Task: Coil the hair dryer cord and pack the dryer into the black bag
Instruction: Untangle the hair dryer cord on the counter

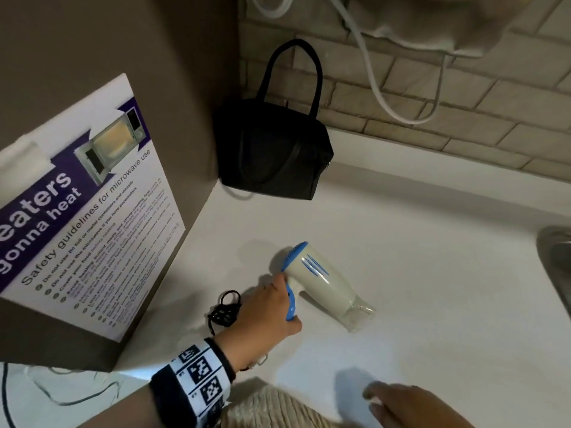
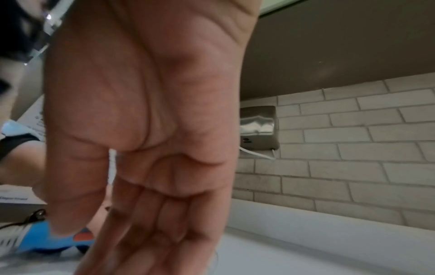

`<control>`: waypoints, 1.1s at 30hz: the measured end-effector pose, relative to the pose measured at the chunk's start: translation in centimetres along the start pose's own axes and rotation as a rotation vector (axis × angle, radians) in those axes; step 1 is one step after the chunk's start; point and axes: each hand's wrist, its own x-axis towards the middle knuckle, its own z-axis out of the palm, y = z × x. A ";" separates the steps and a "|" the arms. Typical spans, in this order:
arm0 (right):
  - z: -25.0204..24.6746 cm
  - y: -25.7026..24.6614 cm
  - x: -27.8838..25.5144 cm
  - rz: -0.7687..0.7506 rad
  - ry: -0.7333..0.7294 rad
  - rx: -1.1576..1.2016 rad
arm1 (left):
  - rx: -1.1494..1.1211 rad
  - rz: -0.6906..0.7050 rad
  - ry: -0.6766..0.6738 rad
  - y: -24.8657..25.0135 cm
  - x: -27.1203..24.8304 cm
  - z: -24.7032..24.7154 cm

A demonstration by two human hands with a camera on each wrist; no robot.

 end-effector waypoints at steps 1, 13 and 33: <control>-1.4 -2.1 0.2 -0.046 0.114 -0.019 | -0.048 -0.018 0.001 0.2 0.0 -0.4; -5.3 -7.6 6.0 -0.442 0.542 0.122 | -1.040 -0.248 -0.211 0.4 0.6 -6.1; -13.1 -9.8 1.8 -0.759 0.505 1.050 | -1.834 -0.287 -0.265 -0.5 -0.1 -9.1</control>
